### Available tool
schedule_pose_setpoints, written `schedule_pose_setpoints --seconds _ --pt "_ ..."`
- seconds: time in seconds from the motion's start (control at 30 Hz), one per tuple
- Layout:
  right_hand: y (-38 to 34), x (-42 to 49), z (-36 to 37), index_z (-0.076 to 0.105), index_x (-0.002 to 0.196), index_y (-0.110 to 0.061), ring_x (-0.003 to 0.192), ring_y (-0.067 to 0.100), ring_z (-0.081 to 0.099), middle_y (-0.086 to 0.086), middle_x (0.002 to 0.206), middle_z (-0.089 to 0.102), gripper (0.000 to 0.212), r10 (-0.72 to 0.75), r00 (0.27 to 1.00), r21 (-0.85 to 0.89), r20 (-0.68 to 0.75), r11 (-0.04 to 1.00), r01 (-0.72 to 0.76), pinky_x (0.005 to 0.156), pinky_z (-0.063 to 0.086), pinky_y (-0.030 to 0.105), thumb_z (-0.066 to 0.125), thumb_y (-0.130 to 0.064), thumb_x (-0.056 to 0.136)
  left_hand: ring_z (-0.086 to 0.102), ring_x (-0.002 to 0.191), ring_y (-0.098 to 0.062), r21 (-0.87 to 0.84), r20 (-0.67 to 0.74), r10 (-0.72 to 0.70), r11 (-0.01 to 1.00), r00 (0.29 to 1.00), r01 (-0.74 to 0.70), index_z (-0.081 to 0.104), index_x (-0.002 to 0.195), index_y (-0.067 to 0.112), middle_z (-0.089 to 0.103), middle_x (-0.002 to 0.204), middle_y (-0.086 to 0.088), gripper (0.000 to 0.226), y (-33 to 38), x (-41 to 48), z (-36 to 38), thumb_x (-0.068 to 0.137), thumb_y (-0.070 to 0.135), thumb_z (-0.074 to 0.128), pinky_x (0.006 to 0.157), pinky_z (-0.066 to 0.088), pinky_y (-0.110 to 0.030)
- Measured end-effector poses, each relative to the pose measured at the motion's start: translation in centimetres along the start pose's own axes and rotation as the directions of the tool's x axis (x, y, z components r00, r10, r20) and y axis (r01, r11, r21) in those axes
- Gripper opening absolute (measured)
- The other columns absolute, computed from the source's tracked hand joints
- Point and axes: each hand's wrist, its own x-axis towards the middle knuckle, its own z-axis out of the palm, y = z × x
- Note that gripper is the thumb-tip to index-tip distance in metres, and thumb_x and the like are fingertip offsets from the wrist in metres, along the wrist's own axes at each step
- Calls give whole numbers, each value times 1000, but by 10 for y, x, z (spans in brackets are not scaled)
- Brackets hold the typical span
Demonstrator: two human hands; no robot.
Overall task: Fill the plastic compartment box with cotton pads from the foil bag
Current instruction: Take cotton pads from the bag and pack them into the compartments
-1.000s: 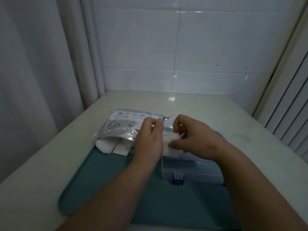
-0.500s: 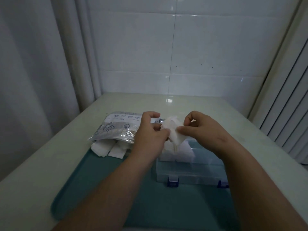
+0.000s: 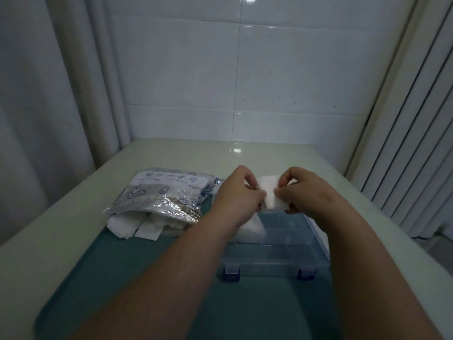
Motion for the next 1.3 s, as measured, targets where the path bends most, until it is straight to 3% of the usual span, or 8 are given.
schedule_pose_setpoints --seconds 0.13,0.43,0.6,0.9,1.03,1.1,1.23,1.3 --pt "3 0 -1 58 94 -17 79 23 62 2 90 57 3 29 998 -145 47 989 -22 75 61 41 60 -19 91 71 74 -29 141 39 28 989 999 -34 60 74 22 70 79 -9 21 -3 1 7 85 5 63 75 59 -49" --pt "-1 -1 0 63 86 -12 66 24 66 10 84 64 5 125 986 -189 112 977 -103 68 62 36 67 -13 89 70 74 -23 338 40 36 940 999 -48 62 74 27 70 91 -4 16 -5 3 7 84 15 67 75 60 -42" --pt "0 -1 2 64 84 -14 68 23 64 10 82 64 6 140 983 -251 115 962 -108 75 61 38 67 -16 89 69 83 -24 405 58 12 914 998 -34 61 74 28 70 96 -3 21 -4 2 10 82 10 67 80 59 -40" --pt "0 1 4 67 100 -8 94 30 65 15 101 63 11 234 956 -313 175 934 -172 84 59 41 66 -12 89 65 100 -21 587 157 0 804 988 -93 71 106 19 69 110 -3 21 3 -4 12 87 12 68 88 53 -32" --pt "5 4 7 69 95 -15 92 24 68 9 97 68 11 238 948 -432 210 892 -129 85 58 38 68 -10 86 58 111 -22 733 205 5 661 979 -157 67 120 21 62 124 -3 33 7 -4 15 88 15 68 92 46 -29" --pt "7 8 7 69 90 -21 86 20 69 2 90 68 17 227 953 -430 203 895 -122 82 59 36 70 -7 80 57 113 -22 751 211 10 638 977 -169 66 122 22 58 128 -4 35 6 -4 15 88 19 69 91 44 -28" --pt "5 7 6 65 121 -15 105 21 63 6 115 64 35 283 929 -495 239 859 -135 96 52 36 68 -11 86 56 116 -22 753 218 -23 640 976 -154 67 123 22 59 129 -3 40 5 -1 10 84 30 74 93 45 -30" --pt "7 10 6 69 114 -19 96 19 66 3 105 68 35 255 936 -447 242 886 -125 92 54 36 73 -11 80 57 115 -22 765 229 -44 627 972 -151 68 123 22 60 129 -3 41 4 1 9 84 34 74 92 45 -29"
